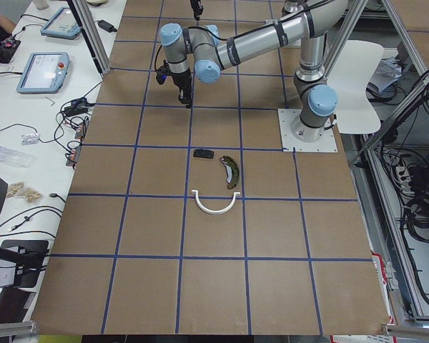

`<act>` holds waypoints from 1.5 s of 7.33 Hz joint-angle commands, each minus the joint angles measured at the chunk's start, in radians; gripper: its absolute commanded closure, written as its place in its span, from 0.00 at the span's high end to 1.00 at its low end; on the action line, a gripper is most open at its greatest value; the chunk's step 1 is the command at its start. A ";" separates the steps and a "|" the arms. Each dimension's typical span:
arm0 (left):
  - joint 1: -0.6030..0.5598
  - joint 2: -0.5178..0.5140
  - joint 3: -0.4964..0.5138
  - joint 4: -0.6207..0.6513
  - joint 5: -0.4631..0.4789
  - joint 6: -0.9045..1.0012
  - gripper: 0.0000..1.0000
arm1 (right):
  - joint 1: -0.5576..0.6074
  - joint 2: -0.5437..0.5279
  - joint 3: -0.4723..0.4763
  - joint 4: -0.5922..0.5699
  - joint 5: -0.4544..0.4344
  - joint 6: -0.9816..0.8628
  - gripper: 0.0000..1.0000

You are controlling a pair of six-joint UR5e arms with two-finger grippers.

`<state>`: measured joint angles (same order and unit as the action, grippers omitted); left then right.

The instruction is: Place bearing gear from tray to pile

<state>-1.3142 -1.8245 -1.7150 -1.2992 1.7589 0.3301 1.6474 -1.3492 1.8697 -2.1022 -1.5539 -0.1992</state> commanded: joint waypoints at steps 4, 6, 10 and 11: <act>0.271 -0.035 -0.168 0.232 0.005 0.274 0.00 | 0.468 0.217 -0.021 -0.256 0.012 0.630 0.26; 0.274 -0.055 -0.247 0.339 0.005 0.279 0.00 | 0.479 0.228 -0.044 -0.254 0.014 0.638 1.00; 0.297 -0.079 -0.256 0.376 0.007 0.282 0.00 | 0.188 0.129 -0.142 -0.034 0.041 0.441 1.00; 0.309 -0.085 -0.259 0.376 0.005 0.283 0.00 | 0.081 0.073 -0.149 0.029 0.041 0.417 1.00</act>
<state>-1.0179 -1.9033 -1.9725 -0.9247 1.7645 0.6117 1.8556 -1.2109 1.7395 -2.1633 -1.5136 0.2826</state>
